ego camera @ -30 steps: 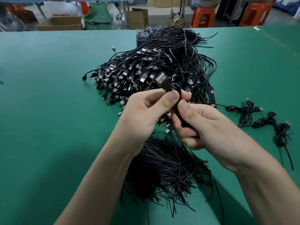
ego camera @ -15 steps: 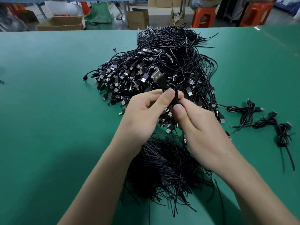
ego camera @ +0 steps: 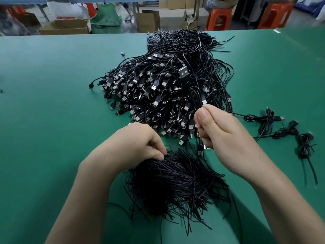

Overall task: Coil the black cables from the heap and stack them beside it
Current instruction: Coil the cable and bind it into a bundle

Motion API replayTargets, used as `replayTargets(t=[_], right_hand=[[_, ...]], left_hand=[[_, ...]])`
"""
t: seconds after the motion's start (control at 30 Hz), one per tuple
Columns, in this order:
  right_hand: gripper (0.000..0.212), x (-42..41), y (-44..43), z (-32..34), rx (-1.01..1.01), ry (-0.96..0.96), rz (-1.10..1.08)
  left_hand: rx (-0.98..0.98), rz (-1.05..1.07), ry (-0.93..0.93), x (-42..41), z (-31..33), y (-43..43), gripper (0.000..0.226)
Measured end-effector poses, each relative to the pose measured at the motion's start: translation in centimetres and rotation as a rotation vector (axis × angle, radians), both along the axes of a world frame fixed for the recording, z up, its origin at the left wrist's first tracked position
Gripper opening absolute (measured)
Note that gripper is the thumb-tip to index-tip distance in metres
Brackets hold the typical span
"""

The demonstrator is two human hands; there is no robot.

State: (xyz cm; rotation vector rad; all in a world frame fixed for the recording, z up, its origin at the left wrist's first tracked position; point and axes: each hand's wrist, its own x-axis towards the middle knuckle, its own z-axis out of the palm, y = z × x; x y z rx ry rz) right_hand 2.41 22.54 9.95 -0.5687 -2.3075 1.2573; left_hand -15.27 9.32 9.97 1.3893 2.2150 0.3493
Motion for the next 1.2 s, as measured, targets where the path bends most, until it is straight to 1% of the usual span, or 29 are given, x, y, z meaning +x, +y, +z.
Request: replayTargets(t=[0.17, 0.33, 0.47, 0.67, 0.77, 0.83, 0.93, 1.07, 1.13, 1.2], right_hand=[[0.038, 0.1, 0.2, 0.1, -0.071, -0.017, 0.045], [0.04, 0.2, 0.2, 0.0, 0.019, -0.081, 0.021], [0.04, 0.2, 0.2, 0.1, 0.012, -0.061, 0.011], [0.04, 0.3, 0.5, 0.1, -0.018, -0.034, 0.004], [0.04, 0.3, 0.7, 0.0, -0.012, -0.03, -0.003], [0.039, 0.3, 0.8, -0.1, -0.021, -0.013, -0.003], [0.039, 0.3, 0.8, -0.1, -0.04, 0.013, 0.006], [0.038, 0.0, 0.3, 0.1, -0.051, 0.024, 0.029], [0.038, -0.1, 0.0, 0.2, -0.056, 0.028, 0.047], [0.037, -0.2, -0.4, 0.4, -0.045, 0.036, 0.072]], left_hand=[[0.03, -0.034, 0.02, 0.0, -0.1, 0.1, 0.006], [0.095, -0.082, -0.003, -0.2, -0.1, -0.1, 0.007], [0.171, -0.099, -0.035, -0.3, -0.1, -0.3, 0.009], [0.212, -0.124, -0.087, 0.0, -0.4, -0.1, 0.012], [0.302, -0.166, -0.149, 0.2, -0.3, -0.1, 0.014], [0.389, -0.156, -0.218, 0.3, -0.1, 0.0, 0.014], [0.555, -0.113, -0.333, 0.8, 0.1, 0.3, 0.011], [0.814, 0.101, -0.496, 2.1, 0.0, 1.4, 0.007], [0.858, 0.217, -0.567, 2.9, -0.2, 2.1, 0.007], [0.877, 0.272, -0.636, 3.6, -0.4, 2.6, 0.007]])
